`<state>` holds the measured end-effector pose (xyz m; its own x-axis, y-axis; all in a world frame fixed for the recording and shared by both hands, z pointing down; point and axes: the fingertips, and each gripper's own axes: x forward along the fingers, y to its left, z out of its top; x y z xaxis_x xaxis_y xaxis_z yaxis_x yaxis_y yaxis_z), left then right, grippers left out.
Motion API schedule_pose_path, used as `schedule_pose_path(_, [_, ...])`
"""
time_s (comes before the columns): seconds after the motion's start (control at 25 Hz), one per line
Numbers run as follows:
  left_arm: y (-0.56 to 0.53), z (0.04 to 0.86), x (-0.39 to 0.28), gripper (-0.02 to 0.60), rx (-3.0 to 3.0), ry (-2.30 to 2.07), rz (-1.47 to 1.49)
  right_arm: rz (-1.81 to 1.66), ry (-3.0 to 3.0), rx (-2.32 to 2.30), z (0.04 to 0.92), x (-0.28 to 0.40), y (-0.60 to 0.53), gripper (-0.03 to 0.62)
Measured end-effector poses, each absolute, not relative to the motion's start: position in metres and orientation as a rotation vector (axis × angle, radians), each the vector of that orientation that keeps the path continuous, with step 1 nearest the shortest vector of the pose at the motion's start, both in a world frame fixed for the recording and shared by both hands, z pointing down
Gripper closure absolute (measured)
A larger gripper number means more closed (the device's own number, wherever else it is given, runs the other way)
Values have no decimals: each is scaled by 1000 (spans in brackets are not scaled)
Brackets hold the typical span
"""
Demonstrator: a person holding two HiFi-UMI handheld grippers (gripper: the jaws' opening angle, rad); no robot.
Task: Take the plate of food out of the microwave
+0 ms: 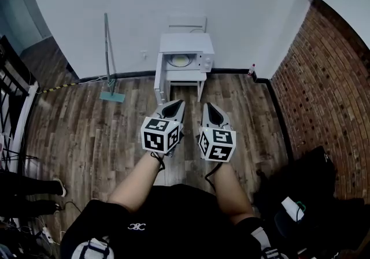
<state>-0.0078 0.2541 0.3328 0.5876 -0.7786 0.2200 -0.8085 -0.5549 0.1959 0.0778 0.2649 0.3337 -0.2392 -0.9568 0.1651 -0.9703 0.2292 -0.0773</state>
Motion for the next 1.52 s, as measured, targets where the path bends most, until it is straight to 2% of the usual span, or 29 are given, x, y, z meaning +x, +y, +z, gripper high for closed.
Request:
schedule_pose_path(0.28, [254, 342, 19, 581, 2528, -1319, 195, 278, -2399, 1885, 338, 109, 258, 582])
schedule_pose_path(0.64, [221, 358, 26, 581, 2488, -1323, 193, 311, -2398, 1837, 357, 114, 227, 581])
schedule_pose_path(1.52, [-6, 370, 38, 581, 2466, -1243, 173, 278, -2309, 1824, 364, 130, 13, 582])
